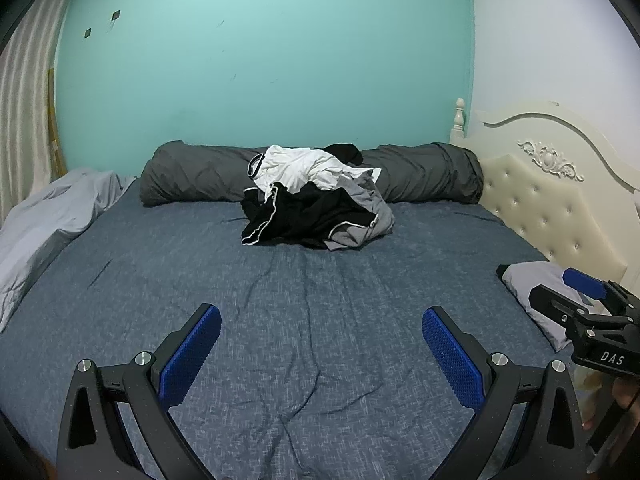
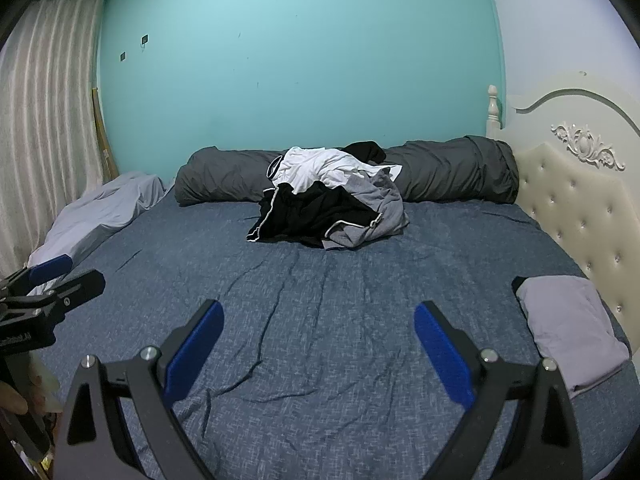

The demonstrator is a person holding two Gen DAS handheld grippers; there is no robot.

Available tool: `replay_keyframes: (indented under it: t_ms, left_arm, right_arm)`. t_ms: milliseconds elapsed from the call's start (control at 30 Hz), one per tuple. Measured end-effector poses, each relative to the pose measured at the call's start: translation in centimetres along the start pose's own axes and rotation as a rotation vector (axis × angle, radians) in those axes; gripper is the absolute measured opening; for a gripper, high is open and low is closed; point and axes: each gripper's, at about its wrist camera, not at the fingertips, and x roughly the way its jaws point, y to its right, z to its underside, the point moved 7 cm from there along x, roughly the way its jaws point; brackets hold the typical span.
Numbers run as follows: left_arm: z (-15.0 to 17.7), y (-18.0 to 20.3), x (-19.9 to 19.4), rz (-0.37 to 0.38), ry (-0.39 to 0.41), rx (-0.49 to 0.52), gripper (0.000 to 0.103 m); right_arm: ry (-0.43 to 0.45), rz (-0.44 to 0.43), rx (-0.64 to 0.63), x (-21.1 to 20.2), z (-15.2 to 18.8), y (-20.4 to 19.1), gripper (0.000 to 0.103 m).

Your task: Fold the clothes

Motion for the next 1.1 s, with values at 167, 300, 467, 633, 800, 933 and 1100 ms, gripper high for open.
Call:
replay_keyframes:
  t_ms: [167,300,467,633,800,933,1100]
  left_arm:
    - [-0.06,0.09,-0.18,-0.001,0.009,0.009,0.103]
    - [0.40,0.08,-0.07,0.001,0.013,-0.003,0.103]
    - [0.14,0.14,-0.14,0.000,0.015,-0.002,0.103]
    - [0.13,0.24,-0.17,0.004,0.010,-0.004,0.103]
    - [-0.22,0.11,-0.33,0.006,0.008,-0.005,0.103]
    - [-0.10,0.44,-0.40,0.007,0.008,-0.004,0.103]
    - [-0.01,0.51,-0.35,0.007,0.008,-0.006,0.103]
  right_arm:
    - [0.003,0.001,-0.002,-0.12,0.07,-0.09,0.097]
    - [0.006,0.000,-0.003,0.00,0.05,-0.01,0.097]
    - [0.005,0.002,-0.003,-0.40,-0.16,0.16,0.097]
    - [0.002,0.005,0.000,-0.19,-0.04,0.15,0.097]
    - [0.002,0.007,0.003,-0.12,0.05,0.27,0.097]
    - [0.001,0.008,0.003,-0.11,0.05,0.36,0.097]
    - [0.001,0.008,0.005,-0.15,-0.05,0.64,0.097]
